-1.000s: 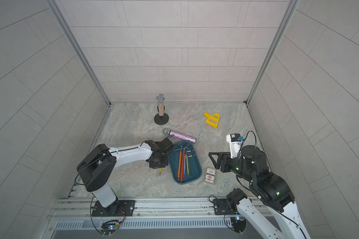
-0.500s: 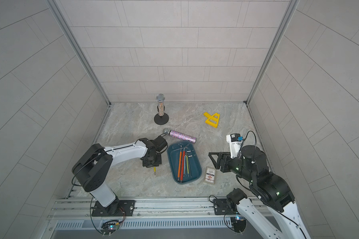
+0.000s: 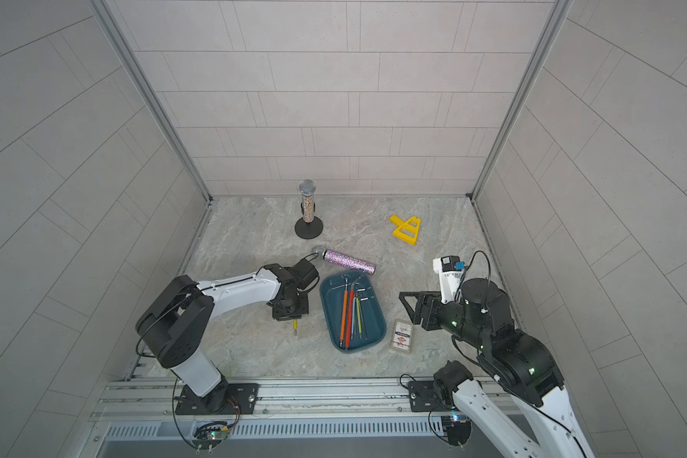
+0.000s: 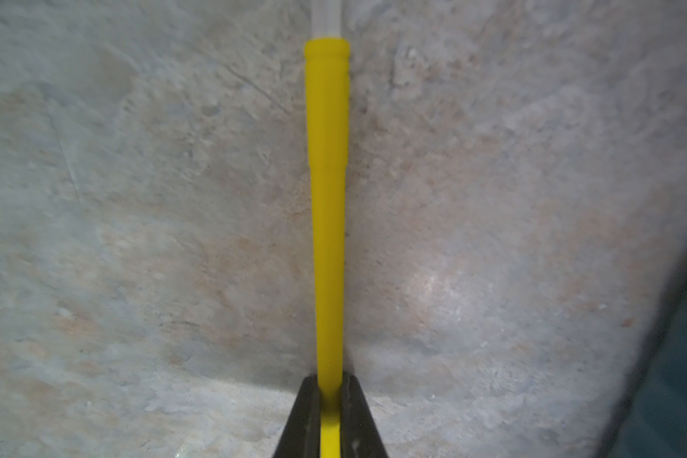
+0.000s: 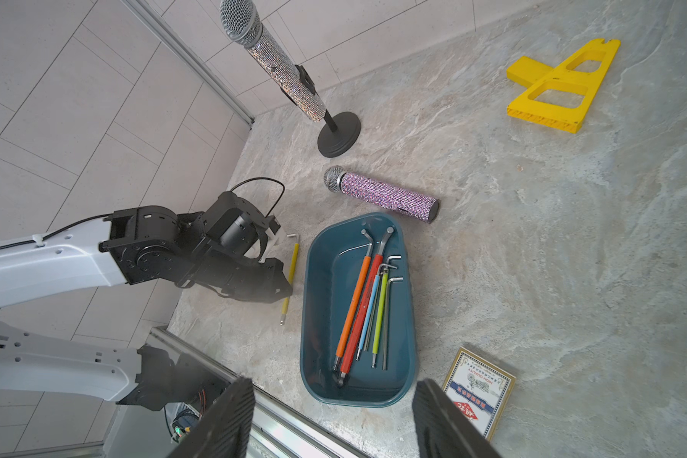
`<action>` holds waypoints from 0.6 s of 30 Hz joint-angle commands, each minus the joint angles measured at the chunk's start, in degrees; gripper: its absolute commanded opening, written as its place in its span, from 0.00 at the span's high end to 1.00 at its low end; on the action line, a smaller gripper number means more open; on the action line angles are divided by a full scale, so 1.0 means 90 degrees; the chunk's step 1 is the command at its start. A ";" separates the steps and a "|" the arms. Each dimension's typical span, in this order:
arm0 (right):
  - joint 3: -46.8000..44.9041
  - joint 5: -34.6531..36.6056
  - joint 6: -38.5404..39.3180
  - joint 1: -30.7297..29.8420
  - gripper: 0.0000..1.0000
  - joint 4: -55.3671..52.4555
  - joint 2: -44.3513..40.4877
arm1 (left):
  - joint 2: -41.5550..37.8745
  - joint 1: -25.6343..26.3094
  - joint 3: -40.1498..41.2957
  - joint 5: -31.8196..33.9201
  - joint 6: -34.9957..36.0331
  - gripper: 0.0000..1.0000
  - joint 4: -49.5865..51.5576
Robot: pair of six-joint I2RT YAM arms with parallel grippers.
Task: Put the hex key on the desktop into the storage box
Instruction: Place the Allen key in the storage box.
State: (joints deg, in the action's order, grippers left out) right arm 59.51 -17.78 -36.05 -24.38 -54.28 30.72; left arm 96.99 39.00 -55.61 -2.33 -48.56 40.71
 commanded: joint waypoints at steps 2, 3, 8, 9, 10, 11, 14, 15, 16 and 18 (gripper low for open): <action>-0.0029 -0.0018 0.0022 -0.0026 0.31 0.0020 0.0001 | -0.0460 0.0014 -0.0126 0.0232 0.0053 1.00 0.0420; -0.0030 -0.0031 0.0022 -0.0030 0.31 0.0025 0.0014 | -0.0591 0.0034 -0.0197 0.0290 0.0053 1.00 0.0534; -0.0030 -0.0031 0.0015 -0.0028 0.32 0.0044 0.0012 | -0.1155 0.0139 -0.0766 0.0430 0.0025 1.00 0.1136; -0.0030 -0.0045 0.0019 -0.0033 0.32 0.0045 0.0004 | -0.1222 0.0187 -0.0889 0.0443 0.0015 1.00 0.1223; -0.0032 -0.0040 0.0013 -0.0034 0.31 0.0045 0.0002 | -0.1276 0.0249 -0.1056 0.0450 -0.0003 1.00 0.1322; -0.0030 -0.0042 0.0012 -0.0028 0.31 0.0039 0.0004 | -0.1312 0.0307 -0.1212 0.0444 -0.0015 1.00 0.1415; -0.0023 -0.0040 0.0002 -0.0032 0.31 0.0040 -0.0021 | -0.1318 0.0507 -0.1629 0.0425 -0.0096 1.00 0.1570; -0.0015 -0.0029 0.0002 -0.0034 0.31 0.0042 -0.0024 | -0.1309 0.0572 -0.1735 0.0419 -0.0136 1.00 0.1571; -0.0005 -0.0044 0.0006 -0.0033 0.31 0.0042 -0.0016 | -0.1291 0.0642 -0.1841 0.0382 -0.0183 1.00 0.1571; 0.0017 -0.0031 -0.0009 -0.0034 0.32 0.0035 -0.0016 | -0.1211 0.0784 -0.2046 0.0372 -0.0255 1.00 0.1573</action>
State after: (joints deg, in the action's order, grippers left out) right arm 59.51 -17.87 -36.05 -24.38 -54.26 30.74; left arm 85.78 44.64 -71.75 0.25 -49.67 51.81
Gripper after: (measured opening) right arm 0.685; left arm 0.134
